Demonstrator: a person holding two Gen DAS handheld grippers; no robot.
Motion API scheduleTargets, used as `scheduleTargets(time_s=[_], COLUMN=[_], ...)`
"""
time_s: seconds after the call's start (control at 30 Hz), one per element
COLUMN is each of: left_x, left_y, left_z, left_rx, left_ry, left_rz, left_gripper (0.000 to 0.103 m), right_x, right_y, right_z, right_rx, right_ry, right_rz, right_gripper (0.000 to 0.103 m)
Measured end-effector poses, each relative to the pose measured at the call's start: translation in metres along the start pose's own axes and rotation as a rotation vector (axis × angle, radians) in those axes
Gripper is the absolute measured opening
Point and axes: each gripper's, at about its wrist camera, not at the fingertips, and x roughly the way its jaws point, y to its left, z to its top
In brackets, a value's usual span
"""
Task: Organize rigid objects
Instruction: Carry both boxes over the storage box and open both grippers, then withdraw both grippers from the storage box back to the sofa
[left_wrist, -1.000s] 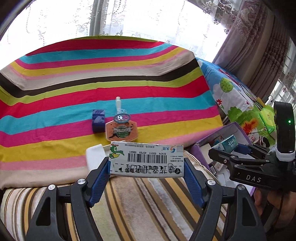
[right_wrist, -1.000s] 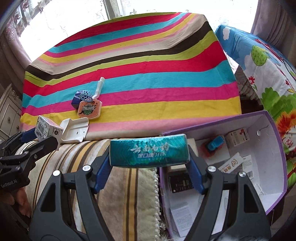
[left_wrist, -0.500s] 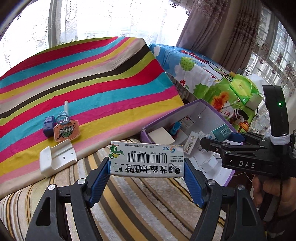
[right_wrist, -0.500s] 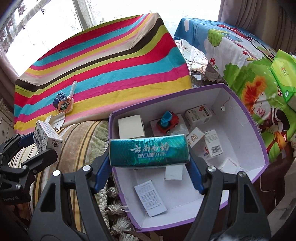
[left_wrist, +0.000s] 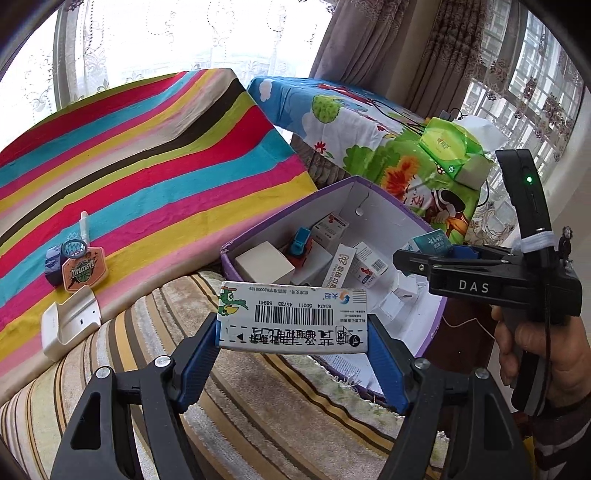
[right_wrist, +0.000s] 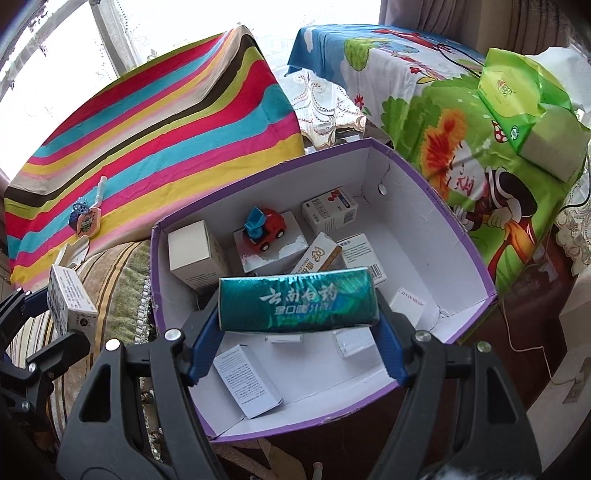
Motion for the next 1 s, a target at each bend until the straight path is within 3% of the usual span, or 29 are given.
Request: scheduleTargets(time_s=[0.27, 0.47, 0.6, 0.67, 1.0], left_x=[0.003, 0.003, 0.001, -0.001, -0.004], left_y=[-0.019, -0.028, -0.025, -0.018, 0.022], left_z=[-0.001, -0.003, -0.003, -0.002, 0.0], left_rx=[0.036, 0.057, 0.06, 0.042, -0.074], left_ry=[0.007, 0.016, 0.01, 0.002, -0.008], left_rz=[-0.128, -0.202, -0.191, -0.176, -0.114], left_gripper=[0.077, 0.084, 0.085, 0.085, 0.085], right_x=[-0.002, -0.001, 0.003, 0.004, 0.008], right_y=[-0.018, -0.028, -0.033, -0.035, -0.027], right_z=[0.002, 0.001, 0.002, 0.002, 0.003], right_rx=[0.038, 0.068, 0.089, 0.1, 0.094], right_ry=[-0.002, 0.005, 0.026, 0.03, 0.044], right_rz=[-0.036, -0.067, -0.073, -0.071, -0.046], right_gripper=[0.076, 0.076, 0.079, 0.086, 0.086])
